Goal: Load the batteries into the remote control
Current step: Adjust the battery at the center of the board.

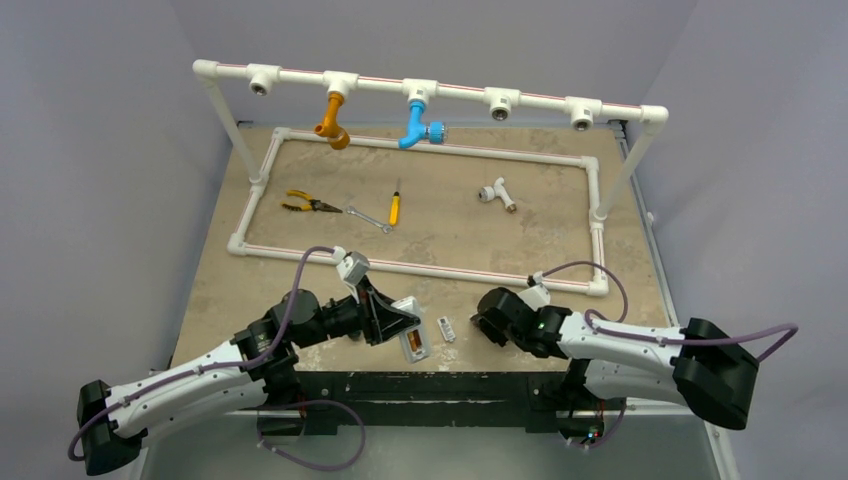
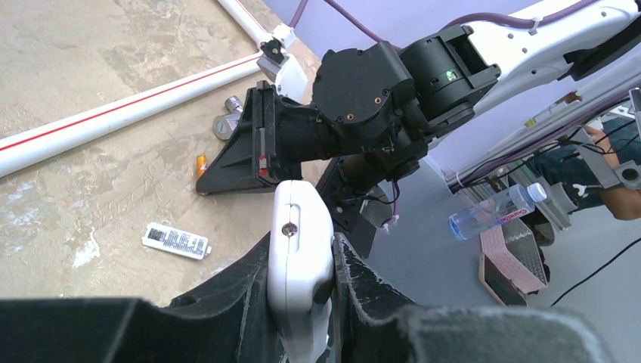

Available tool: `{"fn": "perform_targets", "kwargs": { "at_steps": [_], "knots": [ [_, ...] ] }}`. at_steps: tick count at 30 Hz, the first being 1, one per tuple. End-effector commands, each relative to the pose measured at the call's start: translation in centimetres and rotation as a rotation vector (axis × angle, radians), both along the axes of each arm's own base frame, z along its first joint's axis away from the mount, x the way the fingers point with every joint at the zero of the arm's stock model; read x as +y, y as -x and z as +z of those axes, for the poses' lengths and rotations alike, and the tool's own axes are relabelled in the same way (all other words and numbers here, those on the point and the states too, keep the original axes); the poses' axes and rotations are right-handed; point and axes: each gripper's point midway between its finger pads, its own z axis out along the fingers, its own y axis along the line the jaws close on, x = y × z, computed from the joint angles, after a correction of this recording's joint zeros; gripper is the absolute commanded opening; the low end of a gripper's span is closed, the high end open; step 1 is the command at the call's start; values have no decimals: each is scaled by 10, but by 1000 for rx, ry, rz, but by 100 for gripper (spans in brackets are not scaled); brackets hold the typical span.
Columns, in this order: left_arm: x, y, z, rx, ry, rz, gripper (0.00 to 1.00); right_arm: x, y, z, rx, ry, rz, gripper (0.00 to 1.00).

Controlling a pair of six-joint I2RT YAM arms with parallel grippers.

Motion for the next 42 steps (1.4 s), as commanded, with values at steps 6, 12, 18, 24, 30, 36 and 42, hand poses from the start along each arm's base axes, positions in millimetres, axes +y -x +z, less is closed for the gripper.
{"fn": "perform_targets", "kwargs": {
  "at_steps": [6,12,18,24,30,36,42],
  "knots": [
    [2,-3,29,-8,78,30,0,25,-6,2,25,-146,-67,19],
    [1,-3,29,-6,79,26,0,23,-2,2,32,-147,-55,30],
    [1,-3,30,-8,80,26,0,21,-9,31,-82,-82,53,30],
    [4,-4,29,-9,75,44,0,27,-44,107,-473,200,393,29],
    [12,-7,20,15,69,86,0,26,-71,149,-810,758,906,38],
    [17,-7,13,40,83,105,0,25,-58,124,-835,1035,1498,40],
    [17,-9,16,37,89,111,0,19,-14,93,-934,823,2002,43]
  ]
}}
